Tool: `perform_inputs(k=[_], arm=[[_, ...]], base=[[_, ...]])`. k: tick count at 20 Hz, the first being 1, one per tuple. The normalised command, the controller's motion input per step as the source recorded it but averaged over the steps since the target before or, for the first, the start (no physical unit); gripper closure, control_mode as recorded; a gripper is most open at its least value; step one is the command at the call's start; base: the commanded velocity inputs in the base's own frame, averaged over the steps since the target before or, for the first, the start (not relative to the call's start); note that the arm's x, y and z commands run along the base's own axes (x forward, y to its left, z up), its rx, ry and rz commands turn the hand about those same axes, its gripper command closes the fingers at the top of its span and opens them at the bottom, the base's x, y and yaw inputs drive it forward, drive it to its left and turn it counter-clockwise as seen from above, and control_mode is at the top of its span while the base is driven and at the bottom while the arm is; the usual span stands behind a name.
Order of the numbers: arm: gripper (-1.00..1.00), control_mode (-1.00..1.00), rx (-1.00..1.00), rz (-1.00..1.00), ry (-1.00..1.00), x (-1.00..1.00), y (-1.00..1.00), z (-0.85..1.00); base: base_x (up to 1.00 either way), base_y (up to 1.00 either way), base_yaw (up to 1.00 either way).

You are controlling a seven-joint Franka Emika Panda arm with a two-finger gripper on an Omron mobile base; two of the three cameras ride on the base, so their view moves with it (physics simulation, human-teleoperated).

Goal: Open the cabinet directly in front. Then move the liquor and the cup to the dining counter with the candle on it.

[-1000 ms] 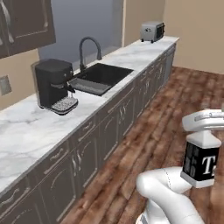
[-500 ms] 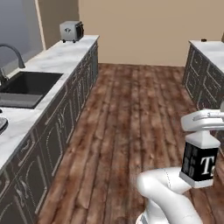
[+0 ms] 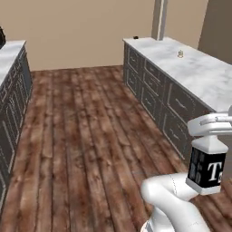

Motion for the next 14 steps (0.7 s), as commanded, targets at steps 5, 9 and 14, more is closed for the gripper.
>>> perform_inputs(k=[5, 9, 14], arm=[[1.0, 1.0, 0.0, 0.0, 0.0, 0.0, 0.0, 0.0], [1.0, 1.0, 0.0, 0.0, 0.0, 0.0, 0.0, 0.0], [1.0, 1.0, 0.0, 0.0, 0.0, 0.0, 0.0, 0.0]], base=[[0.0, -0.07, -0.52], [0.12, 0.08, -0.46], [0.42, 0.29, -0.39]])
